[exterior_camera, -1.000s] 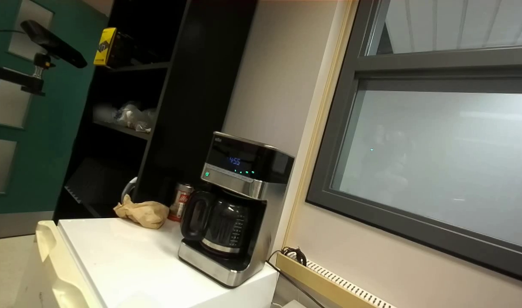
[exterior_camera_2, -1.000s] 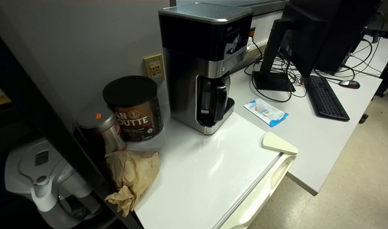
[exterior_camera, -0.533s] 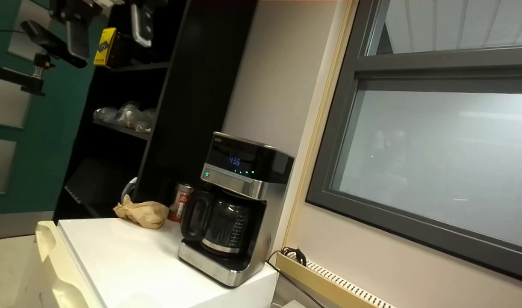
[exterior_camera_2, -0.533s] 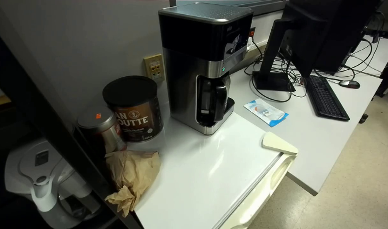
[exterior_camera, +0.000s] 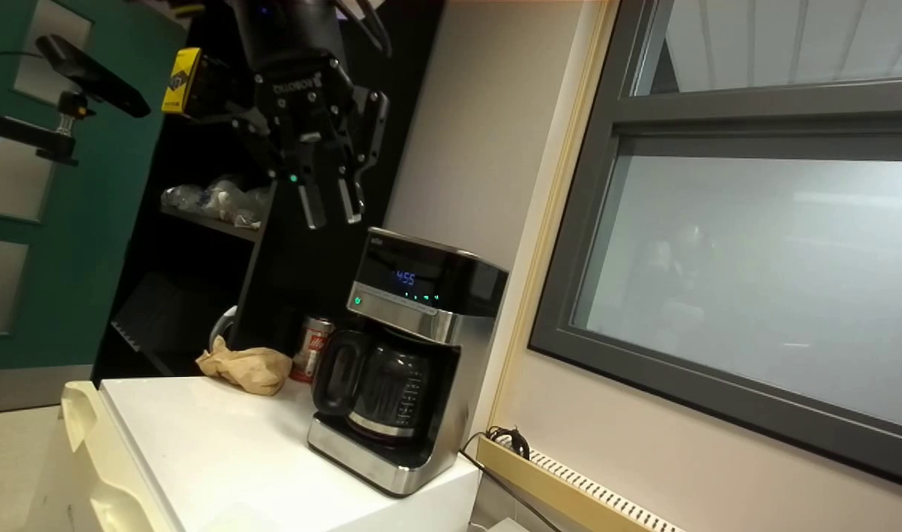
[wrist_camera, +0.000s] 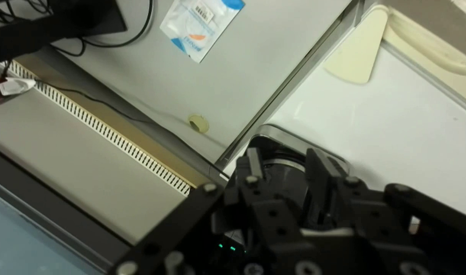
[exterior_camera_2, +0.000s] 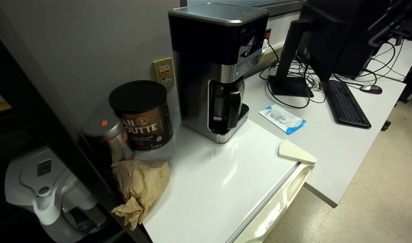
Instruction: Press the button on the coffee machine
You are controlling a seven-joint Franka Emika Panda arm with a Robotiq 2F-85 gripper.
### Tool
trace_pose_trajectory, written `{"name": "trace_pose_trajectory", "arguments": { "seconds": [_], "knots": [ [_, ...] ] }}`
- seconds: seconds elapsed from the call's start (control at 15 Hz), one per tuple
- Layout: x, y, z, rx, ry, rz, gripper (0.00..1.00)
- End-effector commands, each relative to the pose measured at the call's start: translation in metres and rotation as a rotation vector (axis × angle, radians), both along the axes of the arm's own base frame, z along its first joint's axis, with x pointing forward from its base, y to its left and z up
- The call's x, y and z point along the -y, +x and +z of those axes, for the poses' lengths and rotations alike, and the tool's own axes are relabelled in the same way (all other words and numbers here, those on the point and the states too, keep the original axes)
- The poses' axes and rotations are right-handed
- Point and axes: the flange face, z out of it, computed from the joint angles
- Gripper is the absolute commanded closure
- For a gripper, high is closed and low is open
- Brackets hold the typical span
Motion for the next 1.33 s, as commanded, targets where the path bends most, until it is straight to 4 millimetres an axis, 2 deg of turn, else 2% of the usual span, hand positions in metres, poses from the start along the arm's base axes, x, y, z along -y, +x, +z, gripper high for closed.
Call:
{"name": "trace_pose_trajectory", "arguments": {
  "seconds": [0.0,0.07,0.13,0.8,1.27],
  "knots": [
    [0.009,0.036,-0.016,0.076,0.015,0.054,0.94],
    [0.010,0.044,-0.020,0.104,0.023,0.064,1.00],
    [0.010,0.051,-0.025,0.125,0.033,0.071,1.00],
    [0.012,0.119,-0.066,0.261,0.106,0.089,1.00],
    [0.000,0.161,-0.086,0.283,0.161,0.055,1.00]
  ]
}}
